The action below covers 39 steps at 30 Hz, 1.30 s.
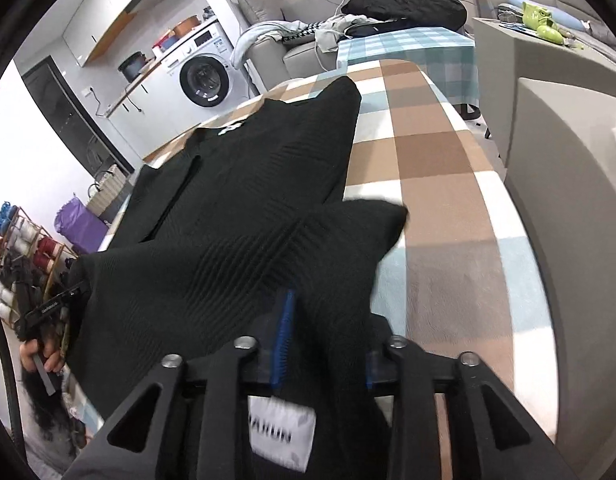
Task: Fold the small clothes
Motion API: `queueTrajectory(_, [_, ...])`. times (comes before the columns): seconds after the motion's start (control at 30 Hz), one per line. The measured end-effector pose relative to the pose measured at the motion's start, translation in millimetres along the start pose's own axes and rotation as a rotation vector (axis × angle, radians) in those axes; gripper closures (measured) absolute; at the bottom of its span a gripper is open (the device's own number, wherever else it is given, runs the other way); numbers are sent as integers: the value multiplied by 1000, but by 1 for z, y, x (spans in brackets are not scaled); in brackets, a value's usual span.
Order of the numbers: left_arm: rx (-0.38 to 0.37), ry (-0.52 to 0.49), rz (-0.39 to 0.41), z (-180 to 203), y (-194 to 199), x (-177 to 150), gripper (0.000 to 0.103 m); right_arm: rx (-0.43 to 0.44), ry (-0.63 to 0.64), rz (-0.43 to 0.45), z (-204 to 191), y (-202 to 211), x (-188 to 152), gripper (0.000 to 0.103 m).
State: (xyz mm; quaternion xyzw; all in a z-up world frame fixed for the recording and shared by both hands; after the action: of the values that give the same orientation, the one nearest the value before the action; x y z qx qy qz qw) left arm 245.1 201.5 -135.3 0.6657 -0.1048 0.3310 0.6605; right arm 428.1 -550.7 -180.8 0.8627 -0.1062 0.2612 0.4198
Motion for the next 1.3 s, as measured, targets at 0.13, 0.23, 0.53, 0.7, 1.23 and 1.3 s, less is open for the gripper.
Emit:
queueTrajectory(0.13, [2, 16, 6, -13, 13, -15, 66, 10, 15, 18, -4, 20, -14, 61])
queueTrajectory(0.23, [6, 18, -7, -19, 18, -28, 66, -6, 28, 8, -7, 21, -26, 61])
queueTrajectory(0.53, [-8, 51, 55, -25, 29, -37, 89, -44, 51, 1, -4, 18, -38, 62])
queueTrajectory(0.7, [-26, 39, 116, -20, 48, -30, 99, -107, 137, 4, -10, 22, -43, 99])
queueTrajectory(1.23, [-16, 120, 244, -28, 52, 62, 100, -62, 88, 321, -24, 48, 58, 99])
queueTrajectory(1.3, [-12, 122, 223, -27, 36, 70, 100, -85, 43, 291, -11, 31, 63, 99])
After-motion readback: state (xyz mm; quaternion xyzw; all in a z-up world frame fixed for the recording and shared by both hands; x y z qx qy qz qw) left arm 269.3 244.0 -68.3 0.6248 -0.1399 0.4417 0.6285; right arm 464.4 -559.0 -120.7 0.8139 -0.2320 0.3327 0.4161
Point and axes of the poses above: each gripper's, at about its wrist camera, not at the fingertips, and y roughly against the way its jaws point, z to its right, x to its top, the point moved 9 cm from there along -y, roughly the way its jaws point, and after that the axes turned 9 degrees about x, right-handed, at the moved point
